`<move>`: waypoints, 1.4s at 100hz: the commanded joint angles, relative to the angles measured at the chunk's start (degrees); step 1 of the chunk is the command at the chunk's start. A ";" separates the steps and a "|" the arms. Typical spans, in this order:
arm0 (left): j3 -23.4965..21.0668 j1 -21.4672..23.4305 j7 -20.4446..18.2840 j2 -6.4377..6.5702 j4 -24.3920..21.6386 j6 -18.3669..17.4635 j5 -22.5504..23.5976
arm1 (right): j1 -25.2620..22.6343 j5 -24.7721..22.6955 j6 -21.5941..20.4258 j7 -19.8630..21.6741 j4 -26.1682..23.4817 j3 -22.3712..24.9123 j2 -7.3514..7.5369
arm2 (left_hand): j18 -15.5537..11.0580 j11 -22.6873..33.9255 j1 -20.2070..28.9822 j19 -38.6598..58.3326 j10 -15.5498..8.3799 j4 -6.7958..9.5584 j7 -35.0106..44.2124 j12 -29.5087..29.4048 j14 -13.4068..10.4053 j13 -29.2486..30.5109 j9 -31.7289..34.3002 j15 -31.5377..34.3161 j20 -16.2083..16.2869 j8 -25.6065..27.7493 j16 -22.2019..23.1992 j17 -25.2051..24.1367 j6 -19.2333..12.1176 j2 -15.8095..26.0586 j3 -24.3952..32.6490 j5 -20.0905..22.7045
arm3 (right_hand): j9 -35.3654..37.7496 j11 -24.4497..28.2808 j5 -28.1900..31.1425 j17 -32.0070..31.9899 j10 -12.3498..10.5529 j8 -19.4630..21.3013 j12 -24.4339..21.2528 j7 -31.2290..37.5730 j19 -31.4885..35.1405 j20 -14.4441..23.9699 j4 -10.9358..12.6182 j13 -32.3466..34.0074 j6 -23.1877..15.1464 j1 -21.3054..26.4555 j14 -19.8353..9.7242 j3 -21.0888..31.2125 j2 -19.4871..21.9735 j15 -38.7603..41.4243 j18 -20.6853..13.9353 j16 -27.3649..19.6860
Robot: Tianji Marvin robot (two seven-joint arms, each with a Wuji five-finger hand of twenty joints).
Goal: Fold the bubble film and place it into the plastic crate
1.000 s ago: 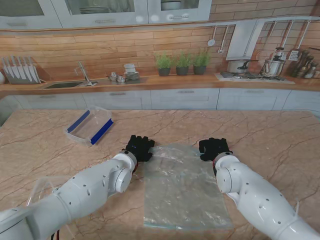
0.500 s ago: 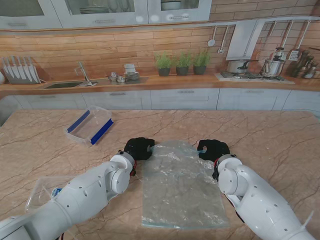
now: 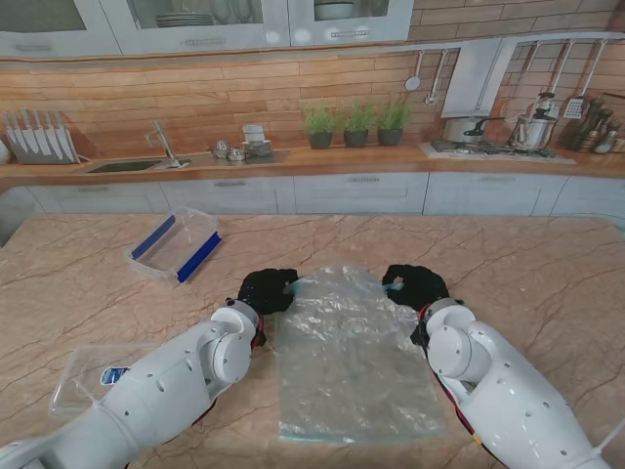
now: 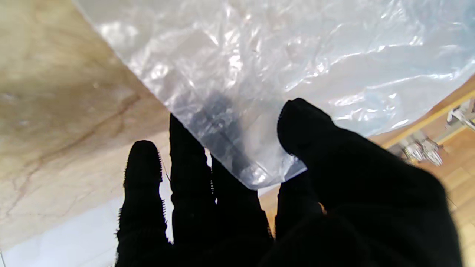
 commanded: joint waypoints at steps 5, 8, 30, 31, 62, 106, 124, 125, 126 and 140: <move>-1.15 -0.62 2.06 -0.47 -1.02 -0.21 -0.06 | 0.64 0.51 -1.14 -1.14 -0.65 0.28 -0.89 | -0.63 1.11 1.52 0.17 -0.04 1.20 0.90 0.78 -0.31 -1.10 -0.38 -0.58 0.31 0.90 0.46 -0.73 -0.01 2.28 -0.07 -2.09 | 1.70 0.63 0.67 -0.08 -0.37 0.05 -0.60 1.13 2.21 -0.97 -1.69 0.80 -1.72 1.83 -2.17 2.24 2.25 0.29 0.54 -0.02; -1.50 -0.78 2.19 -0.46 -1.32 -0.09 -0.03 | 0.84 0.62 -1.48 -1.86 -0.52 0.31 -1.05 | -0.74 0.97 1.89 -0.29 -0.05 1.04 0.75 0.70 -0.31 -1.58 -0.57 -1.01 0.17 0.89 0.35 -1.18 -0.01 2.63 -0.62 -2.21 | 1.69 0.63 0.60 -0.02 -0.58 0.03 -0.62 1.18 2.25 -0.96 -1.71 0.81 -1.77 1.80 -2.23 2.15 2.27 0.28 0.47 -0.03; -3.22 -2.53 3.85 -0.85 -1.67 -0.10 -0.23 | 2.71 1.76 -4.54 -7.08 1.35 0.11 -2.35 | -0.73 0.29 3.04 -2.59 -0.57 0.94 0.40 0.72 -0.15 -3.68 -1.07 -3.06 -0.57 1.06 -0.08 -3.34 0.01 3.73 -2.82 -2.75 | 1.62 0.67 -0.18 0.33 -1.66 -0.09 -0.85 1.63 2.53 -0.90 -1.72 0.63 -2.85 1.58 -3.29 1.14 2.99 -0.15 -0.13 -0.28; -3.26 -2.60 3.89 -0.85 -1.68 -0.17 -0.21 | 2.83 1.80 -4.69 -7.32 1.48 0.09 -2.41 | -0.74 0.29 3.02 -2.61 -0.60 0.95 0.40 0.73 -0.16 -3.69 -1.07 -3.08 -0.57 1.07 -0.08 -3.35 0.00 3.74 -2.85 -2.75 | 1.65 0.68 -0.21 0.40 -1.68 -0.10 -0.86 1.66 2.58 -0.89 -1.70 0.69 -2.83 1.57 -3.27 1.08 3.01 -0.12 -0.16 -0.28; -4.10 -3.95 6.93 -0.36 -1.24 -4.12 2.60 | 6.52 1.54 -11.99 -12.83 5.95 0.33 -3.31 | -2.04 0.45 2.43 -5.11 -1.95 1.45 0.87 1.69 -1.22 -6.59 -2.05 -5.84 -1.55 1.83 -0.72 -5.47 -1.12 4.60 -3.85 -4.20 | 1.64 0.52 -1.64 1.21 -3.78 -0.48 -1.54 2.42 3.90 -0.49 -1.65 0.46 -4.79 1.25 -5.59 -1.19 4.29 -0.17 -1.70 -0.33; -6.56 -2.79 9.03 1.09 -1.05 -12.40 5.10 | 9.52 -3.68 -24.24 -24.12 16.46 -0.98 -3.84 | -3.21 -0.01 2.67 -9.17 -3.09 2.23 1.31 2.29 -3.32 -8.57 -2.41 -8.86 -3.54 2.16 -1.87 -7.84 -2.64 4.50 -4.92 -4.70 | 3.88 -0.95 -2.43 2.34 -7.01 -3.44 -2.87 5.23 5.34 -0.37 -2.59 1.12 -7.92 1.11 -8.60 -3.83 4.23 -3.69 -3.33 -2.49; -6.76 -1.55 8.97 2.52 -1.30 -17.95 7.99 | 7.78 -7.02 -27.51 -26.97 18.05 -0.90 -3.10 | -2.92 -1.48 1.14 -11.40 -4.38 3.01 2.05 3.65 -4.45 -8.88 -1.79 -10.01 -4.33 2.40 -2.04 -9.56 -3.81 3.15 -2.90 -4.90 | 5.71 -1.97 -1.10 3.14 -7.48 -4.48 -3.10 7.06 5.23 -0.64 -3.39 1.77 -9.35 0.58 -9.09 -0.43 -0.15 -4.69 -3.10 -3.26; -6.73 -1.50 8.99 2.61 -1.32 -18.15 8.22 | 7.59 -7.23 -27.63 -27.04 18.01 -0.85 -3.03 | -2.93 -1.54 1.09 -11.40 -4.44 3.00 2.07 3.66 -4.50 -8.90 -1.78 -10.05 -4.32 2.39 -2.04 -9.57 -3.89 3.15 -2.87 -4.93 | 5.81 -1.96 -0.99 3.19 -7.49 -4.47 -3.08 7.11 5.24 -0.64 -3.41 1.84 -9.48 0.57 -9.11 -0.37 -0.32 -4.71 -3.07 -3.28; -6.69 -1.44 9.00 2.69 -1.34 -18.34 8.45 | 7.40 -7.44 -27.76 -27.11 17.97 -0.79 -2.96 | -2.94 -1.59 1.04 -11.40 -4.48 2.99 2.08 3.67 -4.53 -8.91 -1.79 -10.07 -4.31 2.39 -2.04 -9.57 -3.94 3.13 -2.86 -4.94 | 6.07 -2.07 -0.85 3.30 -7.66 -4.55 -3.16 7.16 5.22 -0.67 -3.39 2.03 -9.58 0.47 -9.15 -0.02 -0.70 -4.89 -3.12 -3.39; -6.19 -0.49 9.61 4.04 -2.07 -20.83 12.18 | 4.01 -10.62 -29.25 -27.46 16.21 0.66 -1.80 | -3.29 -2.35 0.59 -11.65 -4.88 2.90 2.62 4.37 -4.86 -9.03 -1.59 -10.40 -4.20 2.25 -1.91 -9.63 -4.38 2.88 -2.21 -5.19 | 7.25 -2.69 0.23 3.83 -8.10 -4.93 -3.44 7.59 5.21 -0.77 -3.54 2.77 -10.30 0.03 -9.44 1.62 -3.13 -5.36 -2.94 -3.71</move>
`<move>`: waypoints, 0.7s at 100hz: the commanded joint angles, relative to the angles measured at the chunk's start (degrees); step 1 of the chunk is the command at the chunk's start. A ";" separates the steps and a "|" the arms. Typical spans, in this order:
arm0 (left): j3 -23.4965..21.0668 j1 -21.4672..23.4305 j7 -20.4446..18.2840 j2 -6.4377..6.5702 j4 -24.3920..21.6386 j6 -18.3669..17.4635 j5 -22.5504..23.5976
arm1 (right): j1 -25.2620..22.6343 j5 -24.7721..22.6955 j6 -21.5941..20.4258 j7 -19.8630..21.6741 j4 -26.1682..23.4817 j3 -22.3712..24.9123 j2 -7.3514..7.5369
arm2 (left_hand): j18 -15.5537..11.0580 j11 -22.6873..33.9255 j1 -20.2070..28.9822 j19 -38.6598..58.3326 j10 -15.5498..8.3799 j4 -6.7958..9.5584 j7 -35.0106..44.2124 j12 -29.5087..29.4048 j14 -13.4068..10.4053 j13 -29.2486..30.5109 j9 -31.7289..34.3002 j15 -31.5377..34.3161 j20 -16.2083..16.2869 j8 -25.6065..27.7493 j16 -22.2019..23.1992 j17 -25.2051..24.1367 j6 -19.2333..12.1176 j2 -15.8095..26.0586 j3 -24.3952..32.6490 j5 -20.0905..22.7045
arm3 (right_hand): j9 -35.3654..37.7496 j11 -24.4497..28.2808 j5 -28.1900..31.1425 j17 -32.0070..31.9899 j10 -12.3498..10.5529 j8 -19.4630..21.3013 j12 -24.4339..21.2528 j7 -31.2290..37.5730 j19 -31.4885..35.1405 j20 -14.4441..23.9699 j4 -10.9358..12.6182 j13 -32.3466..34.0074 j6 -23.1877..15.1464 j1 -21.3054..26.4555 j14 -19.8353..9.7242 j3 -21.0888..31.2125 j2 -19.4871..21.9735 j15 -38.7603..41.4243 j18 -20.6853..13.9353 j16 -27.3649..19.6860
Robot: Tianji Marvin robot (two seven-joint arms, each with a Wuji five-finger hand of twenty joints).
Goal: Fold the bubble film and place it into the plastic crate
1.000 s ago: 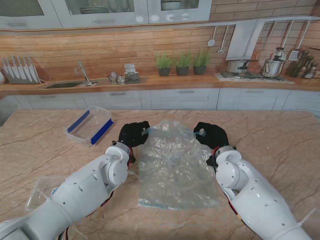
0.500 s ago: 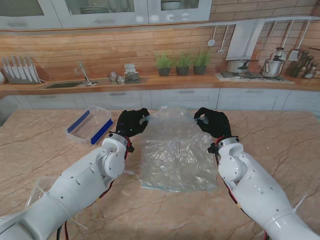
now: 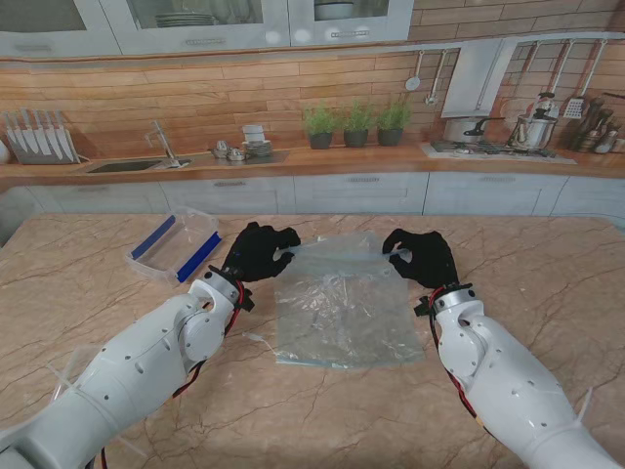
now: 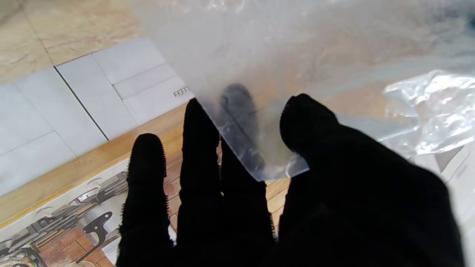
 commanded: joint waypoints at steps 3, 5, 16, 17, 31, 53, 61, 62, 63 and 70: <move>0.48 1.39 0.39 1.09 -0.86 -0.80 1.23 | -3.40 -1.16 -1.00 0.09 -1.37 0.48 1.17 | -1.30 -0.94 -0.02 -0.18 -1.70 1.81 2.25 1.23 -1.45 -1.61 -0.34 -0.51 -0.38 0.75 -0.38 -1.06 -1.89 -1.10 1.96 -2.35 | 2.45 -0.63 1.13 0.20 -0.81 0.08 -0.75 3.28 2.25 -0.77 -1.70 1.30 -2.53 0.07 -2.35 2.40 -2.15 -0.97 -0.95 -0.70; 0.54 1.54 0.51 1.27 -1.00 -1.12 1.76 | -3.93 -1.71 -1.14 0.14 -1.77 0.73 1.37 | -1.30 -0.95 -0.12 -0.18 -1.79 1.79 2.28 1.26 -1.49 -1.57 -0.32 -0.49 -0.37 0.73 -0.36 -1.06 -1.95 -1.10 1.99 -2.39 | 2.50 -0.65 1.13 0.23 -0.81 0.09 -0.75 3.32 2.26 -0.77 -1.66 1.31 -2.51 0.11 -2.34 2.54 -2.31 -1.00 -0.95 -0.72; 0.63 2.59 0.79 2.38 -2.25 -2.95 4.57 | -6.77 -3.97 -1.71 0.24 -4.05 2.22 2.17 | -1.54 -1.08 -0.47 -0.20 -1.89 1.71 2.50 1.26 -1.60 -1.50 -0.18 -0.47 -0.32 0.50 -0.26 -0.98 -2.18 -1.25 2.31 -2.36 | 2.49 -0.65 1.04 0.13 -0.66 0.25 -0.58 3.57 2.19 -0.81 -1.41 1.32 -2.48 0.02 -2.15 3.10 -2.85 -1.15 -0.93 -0.78; 0.63 2.69 0.81 2.48 -2.37 -3.09 4.82 | -7.00 -4.11 -1.76 0.25 -4.24 2.34 2.21 | -1.54 -1.10 -0.48 -0.20 -1.89 1.70 2.53 1.25 -1.60 -1.46 -0.17 -0.45 -0.32 0.48 -0.25 -0.98 -2.18 -1.28 2.34 -2.33 | 2.47 -0.64 0.98 0.13 -0.59 0.25 -0.55 3.57 2.18 -0.82 -1.40 1.32 -2.41 0.00 -2.16 3.14 -2.83 -1.16 -0.92 -0.78; 0.37 4.20 1.00 3.75 -4.27 -4.73 7.95 | -10.02 -6.67 -2.47 0.43 -6.99 4.02 3.03 | -1.45 -1.21 -0.80 -0.11 -1.98 1.44 2.65 1.14 -1.60 -1.31 -0.04 -0.46 -0.25 0.08 -0.21 -0.56 -2.32 -1.35 2.71 -2.37 | 2.09 -0.52 0.88 -0.05 -0.44 0.33 -0.29 3.63 2.02 -0.88 -1.36 1.02 -2.35 0.01 -2.08 3.31 -2.65 -1.46 -0.96 -0.86; 0.01 6.18 -0.45 5.39 -6.36 -7.85 11.08 | -13.97 -9.87 -2.15 4.08 -11.01 6.53 4.47 | -1.18 -1.18 -1.28 -0.13 -2.06 0.94 2.79 0.91 -1.56 -0.80 0.29 -0.37 -0.20 -0.45 -0.18 -0.32 -2.37 -1.59 3.42 -2.25 | -1.37 -0.71 -1.26 -0.99 0.60 1.62 0.44 3.34 0.89 -1.06 -1.31 -0.63 -2.19 -0.20 -1.63 2.68 -2.45 -2.95 -1.04 -1.17; 0.54 6.32 -1.65 5.59 -6.15 -8.76 10.94 | -14.90 -10.50 -1.74 5.68 -11.75 6.94 4.87 | -1.12 -1.16 -1.21 -0.25 -2.01 0.78 2.77 0.86 -1.51 -0.86 0.33 -0.44 -0.23 -0.66 -0.18 -0.41 -2.41 -1.73 3.65 -2.09 | -3.74 -1.22 -3.09 -1.22 1.10 2.03 0.66 2.34 0.33 -0.95 -1.05 -1.43 -1.49 -1.31 -1.34 2.18 -3.91 -3.67 -1.01 -1.25; 0.68 6.28 -1.71 5.63 -6.07 -8.86 10.98 | -15.03 -10.56 -1.66 5.87 -11.83 6.98 4.92 | -1.08 -1.17 -1.22 -0.26 -2.04 0.75 2.78 0.85 -1.54 -0.84 0.32 -0.43 -0.23 -0.68 -0.18 -0.41 -2.47 -1.73 3.66 -2.07 | -4.20 -1.31 -3.42 -1.27 1.13 2.07 0.69 2.19 0.24 -0.94 -1.02 -1.58 -1.42 -1.55 -1.31 2.13 -4.14 -3.77 -1.02 -1.26; 0.85 6.23 -1.74 5.66 -5.97 -8.95 11.05 | -15.14 -10.63 -1.57 6.02 -11.90 7.01 4.96 | -1.06 -1.17 -1.22 -0.27 -1.99 0.73 2.78 0.85 -1.50 -0.85 0.34 -0.44 -0.23 -0.71 -0.18 -0.42 -2.48 -1.76 3.69 -2.07 | -4.51 -1.36 -3.72 -1.32 1.13 2.07 0.71 2.05 0.17 -0.93 -1.01 -1.69 -1.33 -1.75 -1.31 2.06 -4.35 -3.84 -1.04 -1.27; 2.09 5.80 -1.81 5.93 -5.31 -9.55 11.62 | -15.75 -10.97 -1.12 6.44 -12.05 7.10 5.13 | -1.07 -1.21 -1.21 -0.28 -1.95 0.61 2.80 0.82 -1.41 -0.91 0.30 -0.46 -0.22 -0.84 -0.18 -0.39 -2.40 -1.81 3.85 -2.05 | -7.42 -0.58 -5.60 -1.51 1.42 2.27 1.27 0.60 -0.74 -0.43 -0.41 -2.37 0.05 -5.38 -0.94 2.87 -7.44 -4.43 -0.80 -1.10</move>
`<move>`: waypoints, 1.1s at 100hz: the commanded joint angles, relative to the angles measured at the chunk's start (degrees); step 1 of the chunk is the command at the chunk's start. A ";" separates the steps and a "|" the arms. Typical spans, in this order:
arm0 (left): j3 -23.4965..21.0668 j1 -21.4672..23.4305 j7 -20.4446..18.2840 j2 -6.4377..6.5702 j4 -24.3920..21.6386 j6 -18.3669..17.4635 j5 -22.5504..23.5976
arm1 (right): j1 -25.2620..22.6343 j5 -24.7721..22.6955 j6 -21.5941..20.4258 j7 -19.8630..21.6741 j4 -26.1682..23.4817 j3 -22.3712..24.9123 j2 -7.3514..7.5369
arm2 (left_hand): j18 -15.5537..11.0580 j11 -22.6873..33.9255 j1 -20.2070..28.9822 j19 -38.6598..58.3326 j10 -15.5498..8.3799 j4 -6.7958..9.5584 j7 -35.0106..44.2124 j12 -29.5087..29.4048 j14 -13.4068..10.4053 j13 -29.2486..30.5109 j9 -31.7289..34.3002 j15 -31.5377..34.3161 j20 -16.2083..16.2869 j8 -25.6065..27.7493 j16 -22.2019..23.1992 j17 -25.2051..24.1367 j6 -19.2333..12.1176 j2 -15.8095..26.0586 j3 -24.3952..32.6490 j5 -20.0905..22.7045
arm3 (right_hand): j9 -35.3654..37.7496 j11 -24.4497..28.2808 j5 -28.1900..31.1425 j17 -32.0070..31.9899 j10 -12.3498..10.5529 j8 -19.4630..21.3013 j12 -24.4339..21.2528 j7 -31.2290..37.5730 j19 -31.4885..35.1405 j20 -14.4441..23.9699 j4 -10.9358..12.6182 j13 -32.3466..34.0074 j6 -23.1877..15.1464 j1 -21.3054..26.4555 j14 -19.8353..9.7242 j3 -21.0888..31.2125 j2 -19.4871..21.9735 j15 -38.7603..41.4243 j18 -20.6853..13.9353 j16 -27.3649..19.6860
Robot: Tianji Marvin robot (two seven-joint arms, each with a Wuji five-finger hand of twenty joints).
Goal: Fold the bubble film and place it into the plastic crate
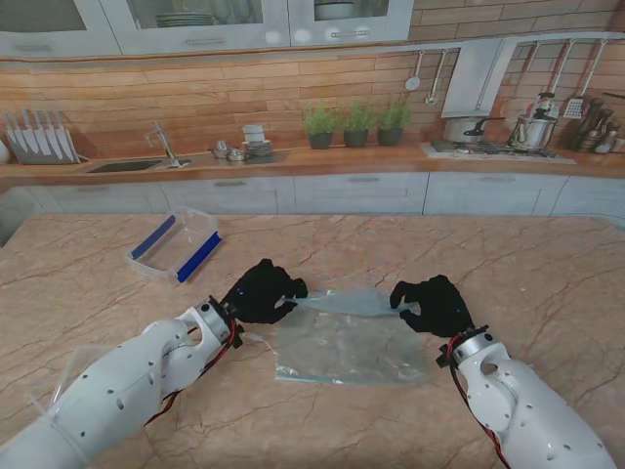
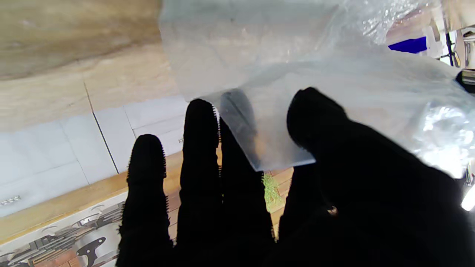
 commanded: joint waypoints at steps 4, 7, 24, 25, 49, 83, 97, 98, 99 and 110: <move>1.98 -0.14 0.34 0.35 1.30 -0.74 1.11 | -1.47 -0.53 0.59 -0.19 -0.05 0.02 0.27 | -0.69 -0.66 -0.06 -0.27 -1.45 0.50 1.90 0.33 -1.00 -0.89 0.26 -0.42 -0.18 -0.74 -0.16 -0.34 -1.88 -1.64 1.76 -2.06 | -4.40 0.28 -2.91 -1.11 1.19 1.22 1.06 -1.81 -1.39 0.46 -0.81 -2.15 1.72 -4.75 -0.44 3.10 -4.70 -1.59 -0.71 -0.28; 2.52 -0.34 0.55 0.46 1.58 -0.87 1.45 | -1.79 -0.56 0.70 -0.18 -0.18 0.16 0.28 | -0.72 -0.67 -0.07 -0.25 -1.52 0.46 1.97 0.31 -1.02 -0.86 0.24 -0.40 -0.17 -0.75 -0.16 -0.26 -1.94 -1.62 1.81 -2.05 | -4.89 0.33 -3.07 -1.16 1.28 1.94 1.14 -2.89 -1.73 0.79 -0.68 -2.34 2.22 -5.39 -0.29 2.91 -4.97 -1.68 -0.68 -0.16; 4.21 -0.71 0.91 1.15 1.98 -1.82 3.06 | -4.14 -1.10 0.53 -0.59 -1.69 2.14 0.32 | -0.64 -0.88 -0.34 -0.31 -1.69 0.26 2.09 0.08 -1.08 -0.88 0.28 -0.47 -0.25 -1.12 -0.25 -0.20 -2.42 -2.24 2.36 -1.94 | -9.69 -0.32 -5.53 -1.83 2.08 8.19 1.32 -10.43 -3.97 2.32 3.89 -4.12 6.65 -11.52 0.36 -4.50 -3.52 -2.44 -0.31 0.25; 4.25 -0.71 0.91 1.19 1.96 -1.86 3.16 | -4.30 -1.10 0.48 -0.59 -1.82 2.31 0.31 | -0.63 -0.90 -0.36 -0.32 -1.66 0.25 2.09 0.07 -1.03 -0.86 0.29 -0.48 -0.25 -1.14 -0.26 -0.20 -2.44 -2.32 2.42 -1.94 | -9.82 -0.36 -5.61 -1.90 2.11 8.45 1.32 -10.63 -4.07 2.40 3.90 -4.20 6.73 -11.78 0.33 -5.04 -3.35 -2.49 -0.30 0.27; 4.06 0.12 -0.17 2.00 0.59 -3.63 4.58 | -9.61 1.05 -0.83 0.15 -7.77 8.07 -0.54 | -0.51 -1.17 -0.88 -0.58 -1.40 -1.16 1.77 -0.12 -0.94 -0.93 -0.15 -0.77 -0.44 -1.90 -0.50 -0.36 -2.42 -3.23 1.88 -1.99 | -12.71 -1.02 -7.12 -2.71 2.78 9.71 1.21 -13.67 -6.24 3.40 5.45 -5.74 8.15 -13.32 0.81 -14.59 -1.03 -3.55 -0.08 0.43; 3.45 0.97 -0.85 2.81 -1.26 -6.39 6.46 | -14.45 2.40 -3.64 -1.47 -16.83 13.45 -1.77 | -0.24 2.17 -3.86 -2.68 -0.85 -2.49 -1.54 -6.17 -0.77 -2.26 -5.67 -2.80 -1.57 -4.00 -1.66 -1.57 -2.10 -3.50 -1.51 -2.96 | -12.59 -1.06 -6.19 -1.80 3.31 9.99 1.20 -14.82 -7.50 5.27 5.38 -5.14 9.25 -12.39 1.13 -3.75 1.55 -3.37 -0.29 1.01; 2.00 1.97 -1.29 3.10 -2.23 -7.58 7.00 | -13.66 3.22 -3.53 -0.82 -17.50 12.86 -1.91 | 0.23 3.83 -8.27 -4.33 0.24 -2.83 -5.67 -15.37 -0.18 -4.29 -11.17 -4.35 -1.94 -5.43 -2.14 -2.88 -1.34 -2.72 -3.65 -3.19 | -12.27 -1.06 -5.78 -1.73 3.50 7.26 1.18 -14.42 -7.19 5.58 2.57 -5.04 8.95 -10.38 1.28 -3.68 3.54 -3.15 -0.26 1.01; 1.70 2.18 -1.42 3.13 -2.46 -7.69 7.01 | -13.54 3.31 -3.49 -0.73 -17.49 12.76 -1.91 | 0.21 3.67 -8.61 -4.45 0.37 -2.84 -5.97 -15.57 -0.13 -4.45 -11.44 -4.46 -1.97 -5.50 -2.17 -3.04 -1.22 -2.45 -3.74 -3.22 | -12.29 -1.08 -5.80 -1.78 3.53 6.91 1.17 -14.17 -7.16 5.58 2.45 -5.03 8.90 -10.14 1.32 -3.90 3.63 -3.12 -0.26 1.01; 1.34 2.44 -1.63 3.15 -2.73 -7.81 7.02 | -13.40 3.41 -3.45 -0.63 -17.46 12.65 -1.92 | 0.23 3.38 -9.28 -4.71 0.39 -2.74 -6.66 -15.92 -0.06 -4.66 -11.68 -4.69 -2.04 -5.62 -2.26 -3.23 -1.06 -1.95 -3.92 -3.15 | -12.29 -1.08 -5.81 -1.79 3.55 6.72 1.17 -14.04 -7.14 5.58 2.40 -5.02 8.87 -9.98 1.33 -4.00 3.67 -3.10 -0.26 1.01; -2.98 5.86 -4.40 3.14 -6.21 -9.20 6.38 | -11.57 4.05 -2.70 0.79 -16.76 11.00 -1.80 | 0.62 1.86 -13.55 -6.18 1.30 -1.75 -10.47 -17.48 0.30 -6.04 -13.25 -5.96 -2.11 -4.50 -2.58 -4.46 0.14 0.96 -4.98 -2.84 | -12.35 -1.17 -5.89 -1.85 3.66 5.97 1.14 -13.52 -7.03 5.58 2.24 -5.15 8.63 -9.08 1.37 -4.22 3.93 -3.08 -0.28 1.01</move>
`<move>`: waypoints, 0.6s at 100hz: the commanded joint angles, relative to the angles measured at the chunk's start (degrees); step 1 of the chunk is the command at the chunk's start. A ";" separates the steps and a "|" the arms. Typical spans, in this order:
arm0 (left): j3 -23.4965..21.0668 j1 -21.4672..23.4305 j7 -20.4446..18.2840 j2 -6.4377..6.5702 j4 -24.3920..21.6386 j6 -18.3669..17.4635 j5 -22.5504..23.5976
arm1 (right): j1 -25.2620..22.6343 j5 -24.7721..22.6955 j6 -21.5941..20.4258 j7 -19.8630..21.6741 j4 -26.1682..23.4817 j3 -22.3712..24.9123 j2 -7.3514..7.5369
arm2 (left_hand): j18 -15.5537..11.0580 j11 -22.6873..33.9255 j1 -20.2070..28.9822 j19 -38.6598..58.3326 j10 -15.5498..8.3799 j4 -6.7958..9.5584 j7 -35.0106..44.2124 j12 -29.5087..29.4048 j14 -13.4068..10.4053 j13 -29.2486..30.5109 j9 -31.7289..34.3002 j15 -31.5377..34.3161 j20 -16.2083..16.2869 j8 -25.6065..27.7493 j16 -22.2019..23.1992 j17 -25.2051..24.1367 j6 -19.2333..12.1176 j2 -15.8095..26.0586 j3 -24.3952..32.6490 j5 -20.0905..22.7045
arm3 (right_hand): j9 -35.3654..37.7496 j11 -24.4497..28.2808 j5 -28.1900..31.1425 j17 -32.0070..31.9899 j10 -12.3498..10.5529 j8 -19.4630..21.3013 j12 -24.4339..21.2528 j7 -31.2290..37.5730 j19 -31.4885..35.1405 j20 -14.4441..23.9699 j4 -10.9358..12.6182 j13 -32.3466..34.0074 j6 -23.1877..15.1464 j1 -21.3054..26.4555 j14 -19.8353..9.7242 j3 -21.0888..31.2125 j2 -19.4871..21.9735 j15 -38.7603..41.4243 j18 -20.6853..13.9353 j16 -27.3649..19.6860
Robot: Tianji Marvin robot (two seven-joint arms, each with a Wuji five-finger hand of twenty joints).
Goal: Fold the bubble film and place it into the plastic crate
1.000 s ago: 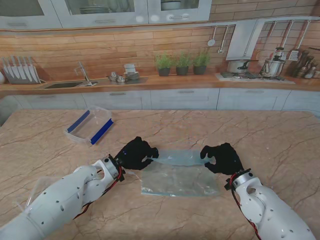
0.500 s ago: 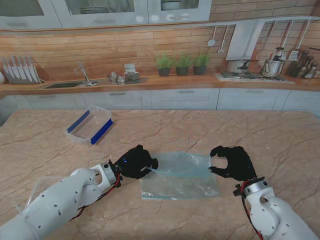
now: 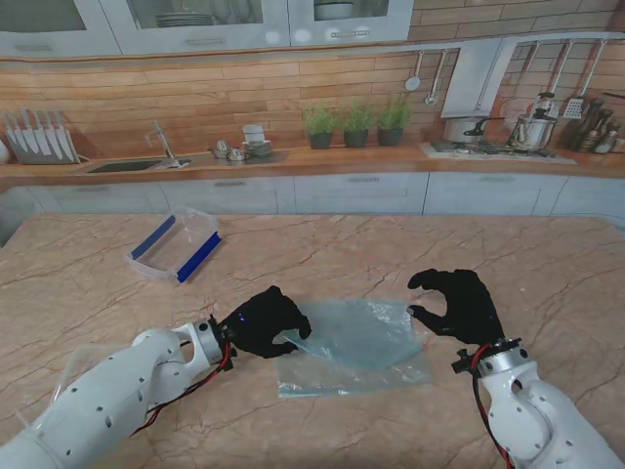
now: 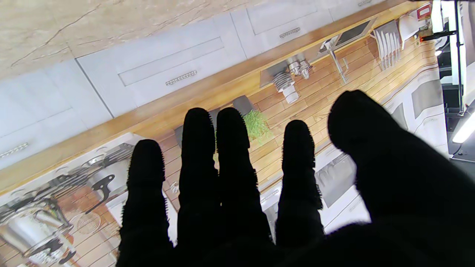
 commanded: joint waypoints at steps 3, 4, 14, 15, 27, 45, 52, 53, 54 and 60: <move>-1.12 2.55 -0.79 0.25 -2.70 -1.17 -0.91 | 2.10 -0.12 0.68 1.00 0.45 -1.68 -0.26 | 0.67 -0.71 -3.56 -0.90 0.37 -1.18 -2.44 -1.23 0.41 -1.60 -1.86 -0.69 -0.03 0.59 -0.39 -1.44 0.78 2.83 -1.68 -1.40 | -0.98 -1.14 -0.86 -0.26 0.71 -1.03 0.28 1.09 -0.93 1.54 -2.28 -0.81 -0.25 1.60 0.01 -0.29 0.82 -0.26 -0.27 0.51; -1.40 2.77 -0.92 0.23 -2.94 -1.36 -0.98 | 2.30 -0.12 0.76 1.11 0.58 -1.88 -0.24 | 0.69 -0.84 -3.99 -1.03 0.37 -0.68 -2.87 -1.30 0.42 -1.59 -1.86 -0.77 0.04 0.97 -0.38 -1.44 0.86 3.14 -2.06 -1.25 | -0.98 -1.15 -0.85 -0.27 0.73 -1.09 0.27 1.13 -0.93 1.54 -2.29 -0.82 -0.25 1.68 0.03 -0.30 0.85 -0.26 -0.27 0.51; -3.82 4.69 -2.33 0.02 -4.99 -3.24 -1.85 | 4.29 0.05 1.62 2.17 1.93 -3.87 -0.06 | 0.94 -1.48 -7.80 -1.89 0.71 1.31 -5.15 -1.50 0.62 -1.80 -1.92 -1.24 0.18 2.14 -0.42 -1.80 1.99 7.05 -4.29 -0.51 | -0.99 -1.25 -0.64 -0.37 0.91 -1.89 0.23 1.52 -0.83 1.50 -2.45 -0.89 -0.21 2.17 0.10 -0.82 1.11 -0.26 -0.11 0.48; -4.03 4.87 -2.52 -0.01 -5.17 -3.43 -2.00 | 4.47 0.09 1.70 2.28 2.06 -4.06 -0.04 | 1.00 -1.52 -7.96 -1.99 0.72 1.58 -5.32 -1.50 0.62 -1.79 -1.89 -1.27 0.19 2.30 -0.41 -1.84 2.04 7.28 -4.54 -0.45 | -0.99 -1.26 -0.64 -0.38 0.91 -1.95 0.23 1.56 -0.83 1.49 -2.45 -0.91 -0.21 2.16 0.13 -0.88 1.14 -0.26 -0.11 0.47; -6.03 6.64 -4.97 -0.46 -6.91 -5.13 -4.41 | 6.49 0.30 2.62 3.35 3.51 -6.23 0.13 | 1.42 -1.77 -8.47 -2.61 1.01 2.11 -6.29 -1.50 0.87 -1.88 -1.59 -1.55 0.23 2.68 -0.37 -2.28 2.42 8.96 -6.11 0.16 | -1.10 -1.43 -0.41 -0.58 1.16 -3.16 0.17 1.41 -0.83 1.35 -2.26 -1.10 -0.08 2.23 0.22 -1.36 1.44 -0.29 -0.02 0.43; -6.49 7.30 -6.78 -0.93 -7.63 -5.54 -6.93 | 8.44 -0.13 3.46 4.45 4.93 -8.49 0.45 | 1.92 -2.20 -6.17 -3.07 1.44 1.50 -7.20 -1.46 1.30 -1.77 -1.21 -1.89 0.60 2.86 -0.13 -2.37 2.46 11.40 -10.55 1.02 | -1.47 -1.69 -0.40 -0.95 1.37 -3.73 0.09 1.40 -1.00 1.15 -2.02 -1.56 0.25 2.13 0.45 -1.63 1.73 -0.52 0.10 0.32; -6.18 7.44 -6.70 -1.14 -7.97 -3.58 -7.63 | 8.84 -0.64 3.87 4.81 5.10 -8.99 0.61 | 2.11 -2.32 -2.23 -2.36 1.97 0.48 -6.99 -1.40 2.03 -1.84 -0.97 -1.70 1.29 2.13 0.16 -2.20 1.94 11.24 -12.77 1.02 | -1.81 -1.89 -0.41 -1.08 1.41 -3.97 0.03 1.20 -1.07 1.07 -1.96 -1.90 0.40 2.05 0.47 -1.75 1.90 -0.71 0.17 0.23; -6.12 7.48 -6.68 -1.17 -8.07 -3.08 -7.73 | 8.88 -0.72 3.95 4.86 5.11 -9.05 0.64 | 2.11 -2.34 -1.76 -2.18 2.00 0.37 -6.92 -1.40 2.06 -1.83 -0.95 -1.62 1.40 2.05 0.21 -2.16 1.89 11.18 -12.99 0.99 | -1.89 -1.93 -0.42 -1.14 1.41 -4.05 0.02 1.11 -1.11 1.05 -1.93 -1.94 0.44 2.06 0.47 -1.76 1.92 -0.74 0.16 0.21; -6.06 7.53 -6.68 -1.20 -8.18 -2.57 -7.83 | 8.93 -0.81 4.01 4.91 5.12 -9.10 0.67 | 2.14 -2.35 -1.18 -1.97 2.23 0.37 -6.94 -1.39 2.27 -1.80 -0.86 -1.57 1.51 1.93 0.24 -1.96 1.99 10.93 -12.99 0.98 | -1.98 -1.98 -0.41 -1.17 1.43 -4.10 0.00 1.05 -1.12 1.04 -1.92 -2.02 0.46 2.04 0.48 -1.78 1.99 -0.79 0.16 0.19; -5.72 7.87 -7.19 -1.28 -9.15 0.99 -8.43 | 9.19 -1.54 4.45 5.06 5.15 -9.37 0.84 | 1.88 -2.76 1.01 -0.20 2.89 0.38 -7.44 -1.56 3.09 -1.69 -0.70 -1.06 2.36 1.16 0.51 -1.17 2.31 10.02 -13.04 0.96 | -2.41 -2.22 -0.38 -1.34 1.60 -4.35 -0.07 0.75 -1.24 0.95 -1.81 -2.39 0.53 1.91 0.50 -1.94 2.20 -1.04 0.17 0.07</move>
